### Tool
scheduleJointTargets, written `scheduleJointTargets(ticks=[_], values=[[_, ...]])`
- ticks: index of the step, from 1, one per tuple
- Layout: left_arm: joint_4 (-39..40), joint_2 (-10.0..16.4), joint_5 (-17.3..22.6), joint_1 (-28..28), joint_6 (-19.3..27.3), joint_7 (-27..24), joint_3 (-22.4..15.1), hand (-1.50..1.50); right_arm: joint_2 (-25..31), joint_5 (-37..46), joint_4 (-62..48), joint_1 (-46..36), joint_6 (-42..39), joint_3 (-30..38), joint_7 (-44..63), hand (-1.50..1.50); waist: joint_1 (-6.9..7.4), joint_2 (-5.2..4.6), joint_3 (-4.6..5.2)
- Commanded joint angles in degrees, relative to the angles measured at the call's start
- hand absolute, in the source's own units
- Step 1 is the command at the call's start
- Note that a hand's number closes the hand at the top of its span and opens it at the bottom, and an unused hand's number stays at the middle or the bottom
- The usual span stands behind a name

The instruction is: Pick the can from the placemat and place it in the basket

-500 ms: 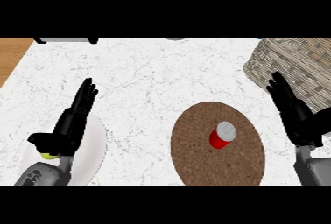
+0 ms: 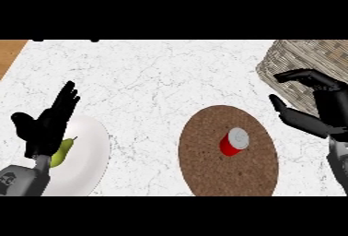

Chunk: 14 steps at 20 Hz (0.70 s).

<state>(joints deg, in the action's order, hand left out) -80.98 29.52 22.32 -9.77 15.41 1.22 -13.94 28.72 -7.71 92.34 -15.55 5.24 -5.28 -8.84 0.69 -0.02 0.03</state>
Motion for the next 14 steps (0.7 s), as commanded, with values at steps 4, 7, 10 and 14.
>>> scheduleJointTargets(ticks=[4,7,10,14], values=[[1.99,1.86,1.77,-2.16,-2.82,4.97,1.53,0.0,-14.05,26.08,1.38,-6.22,19.69,-17.85,5.18,-1.5,0.54,0.08,0.1],[3.4,1.01,0.59,-3.94,-1.24,6.86,1.4,0.0,-18.52,34.71,1.5,-10.7,23.32,-22.04,20.38,-1.5,-0.53,0.25,0.14],[3.81,0.96,1.49,-2.5,-3.01,5.43,2.32,0.0,-18.02,36.43,2.66,-19.08,16.57,-19.45,38.36,-1.5,-0.7,0.44,0.19],[4.47,2.11,1.35,-1.67,-3.15,5.31,3.05,0.0,-11.12,36.94,3.33,-24.08,2.93,-18.65,54.18,-1.5,-1.99,1.14,0.38]])
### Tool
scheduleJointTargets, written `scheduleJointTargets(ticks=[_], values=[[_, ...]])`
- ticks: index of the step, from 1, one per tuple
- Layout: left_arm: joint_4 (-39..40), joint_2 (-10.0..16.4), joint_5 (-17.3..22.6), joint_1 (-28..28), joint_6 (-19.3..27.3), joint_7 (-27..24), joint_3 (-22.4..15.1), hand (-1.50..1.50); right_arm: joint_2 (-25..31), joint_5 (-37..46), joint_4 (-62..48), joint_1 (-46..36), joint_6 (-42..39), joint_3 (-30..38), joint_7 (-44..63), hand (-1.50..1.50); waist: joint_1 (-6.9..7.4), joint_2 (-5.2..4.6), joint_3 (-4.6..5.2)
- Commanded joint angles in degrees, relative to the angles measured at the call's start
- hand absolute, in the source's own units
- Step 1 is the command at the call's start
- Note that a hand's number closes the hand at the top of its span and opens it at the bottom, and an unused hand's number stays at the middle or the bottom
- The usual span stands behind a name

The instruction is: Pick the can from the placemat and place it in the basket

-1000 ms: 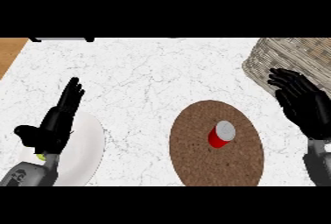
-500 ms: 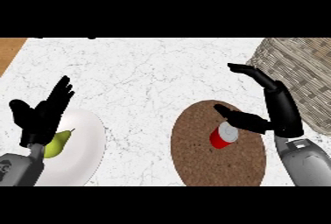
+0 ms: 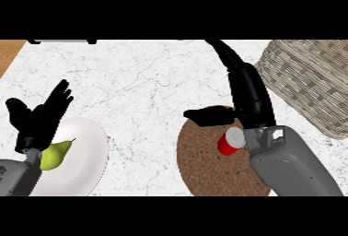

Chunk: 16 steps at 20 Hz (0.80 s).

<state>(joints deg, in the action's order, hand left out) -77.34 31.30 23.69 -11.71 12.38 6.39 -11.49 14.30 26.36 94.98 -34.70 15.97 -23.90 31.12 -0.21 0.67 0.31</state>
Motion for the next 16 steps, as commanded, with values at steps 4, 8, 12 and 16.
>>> scheduleJointTargets(ticks=[4,8,12,16], values=[[0.91,1.37,0.22,0.52,-0.37,0.56,1.43,0.0,11.72,7.02,-2.84,-10.15,-19.04,0.92,25.38,-1.5,-1.86,0.84,0.26],[1.31,-0.56,-0.38,1.91,-0.76,-1.36,0.48,0.0,13.74,0.61,1.29,-17.86,-32.21,5.38,38.23,-1.5,-1.43,0.37,-0.03],[1.77,1.27,0.81,0.4,-2.5,-0.15,2.33,0.0,12.25,-11.04,0.35,-20.74,-41.46,7.4,43.49,-1.5,-1.09,0.21,-0.05],[0.96,0.97,0.66,-0.12,-1.6,1.14,2.54,0.0,15.91,-22.16,4.39,-18.25,-44.51,11.05,45.36,-1.5,-2.52,0.54,-0.19]])
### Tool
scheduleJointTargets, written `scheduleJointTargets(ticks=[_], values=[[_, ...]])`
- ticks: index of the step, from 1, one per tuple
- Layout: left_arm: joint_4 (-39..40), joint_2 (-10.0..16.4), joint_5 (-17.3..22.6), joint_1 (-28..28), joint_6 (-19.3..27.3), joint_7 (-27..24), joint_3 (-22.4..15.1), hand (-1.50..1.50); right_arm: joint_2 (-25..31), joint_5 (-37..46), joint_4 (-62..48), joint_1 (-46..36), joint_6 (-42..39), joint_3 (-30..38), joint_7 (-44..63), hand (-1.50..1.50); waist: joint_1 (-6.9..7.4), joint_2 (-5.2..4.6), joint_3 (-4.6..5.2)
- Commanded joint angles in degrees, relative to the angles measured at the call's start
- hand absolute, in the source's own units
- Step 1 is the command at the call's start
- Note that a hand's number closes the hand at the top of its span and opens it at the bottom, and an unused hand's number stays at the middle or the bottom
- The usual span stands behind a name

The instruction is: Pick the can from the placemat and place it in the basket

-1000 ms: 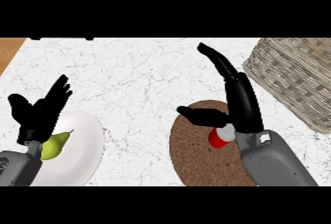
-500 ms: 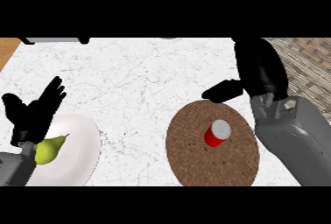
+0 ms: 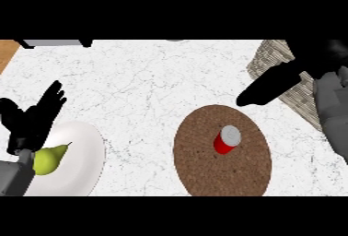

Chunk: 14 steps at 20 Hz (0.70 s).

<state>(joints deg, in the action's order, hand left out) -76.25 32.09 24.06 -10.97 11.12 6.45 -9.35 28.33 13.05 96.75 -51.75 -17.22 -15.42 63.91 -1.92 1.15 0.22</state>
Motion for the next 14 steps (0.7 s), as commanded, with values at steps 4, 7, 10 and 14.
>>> scheduleJointTargets(ticks=[4,7,10,14], values=[[-0.73,-0.77,-0.74,0.66,0.45,-0.09,0.24,0.0,4.1,-16.65,8.43,0.06,-9.09,5.47,17.36,-1.5,-0.61,0.0,-0.12],[0.67,-0.93,-0.91,-0.45,-0.47,0.07,0.72,0.0,5.38,-19.77,13.88,2.79,-5.06,6.56,19.35,-1.5,-0.06,-0.38,-0.13],[-2.51,-0.14,-0.18,1.28,-0.39,2.58,1.21,0.0,9.42,-18.63,23.47,10.89,-1.29,8.88,17.2,-1.5,-0.02,-0.32,-0.22],[3.13,-1.62,-1.49,-1.42,-1.26,-0.12,2.07,0.0,9.17,-17.13,31.45,17.86,1.89,8.56,17.12,-1.5,-0.18,-0.68,-0.15]])
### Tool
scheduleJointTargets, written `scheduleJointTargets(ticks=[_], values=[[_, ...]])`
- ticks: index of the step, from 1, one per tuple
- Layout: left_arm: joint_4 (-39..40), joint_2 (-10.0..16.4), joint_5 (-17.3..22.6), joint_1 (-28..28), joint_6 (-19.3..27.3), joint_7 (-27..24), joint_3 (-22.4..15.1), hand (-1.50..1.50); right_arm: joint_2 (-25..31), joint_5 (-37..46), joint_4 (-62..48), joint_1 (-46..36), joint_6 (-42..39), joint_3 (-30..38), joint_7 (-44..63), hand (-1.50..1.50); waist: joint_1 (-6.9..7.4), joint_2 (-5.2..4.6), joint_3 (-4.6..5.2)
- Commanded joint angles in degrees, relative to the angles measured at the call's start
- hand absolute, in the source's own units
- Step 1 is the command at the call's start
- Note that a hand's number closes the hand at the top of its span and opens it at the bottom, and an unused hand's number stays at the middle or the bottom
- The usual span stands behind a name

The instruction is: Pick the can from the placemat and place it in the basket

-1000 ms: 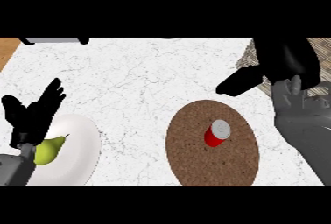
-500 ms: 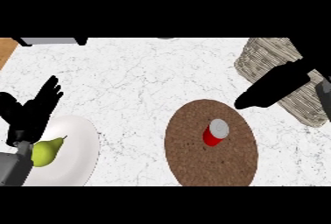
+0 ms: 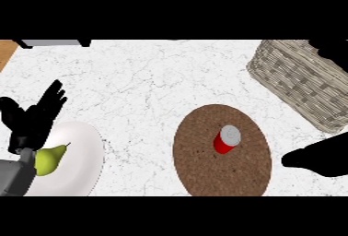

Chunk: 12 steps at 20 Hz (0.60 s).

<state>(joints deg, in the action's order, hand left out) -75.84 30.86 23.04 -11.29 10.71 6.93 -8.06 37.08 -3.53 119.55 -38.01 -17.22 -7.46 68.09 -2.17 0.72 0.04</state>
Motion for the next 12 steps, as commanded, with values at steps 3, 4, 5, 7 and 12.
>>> scheduleJointTargets(ticks=[3,4,5,7,12], values=[[0.59,-1.24,-1.54,-0.44,-1.05,-0.96,0.08,0.0,-1.34,8.36,9.85,14.08,4.14,-2.43,4.43,-1.5,1.08,-0.55,-0.04],[-1.24,-3.86,-3.2,-0.67,1.77,-0.6,-1.76,0.0,-1.91,9.99,8.21,15.43,3.83,-3.24,2.1,-1.5,1.39,-0.6,-0.06],[0.38,-1.73,-2.37,-1.45,-0.38,-0.77,0.38,0.0,-2.96,11.91,9.81,17.35,5.17,-3.68,2.18,-1.5,1.38,-0.6,-0.04],[-0.37,-0.96,-1.25,-2.17,-1.59,1.87,1.27,0.0,-6.27,20.59,8.98,21.83,8.2,-7.22,-4.29,-1.5,1.77,-0.7,-0.07],[0.82,-2.4,-2.81,-2.84,-2.72,1.44,1.89,0.0,-11.36,30.44,2.28,26.94,12.45,-9.57,-14.99,-1.5,2.06,-0.8,-0.07]])
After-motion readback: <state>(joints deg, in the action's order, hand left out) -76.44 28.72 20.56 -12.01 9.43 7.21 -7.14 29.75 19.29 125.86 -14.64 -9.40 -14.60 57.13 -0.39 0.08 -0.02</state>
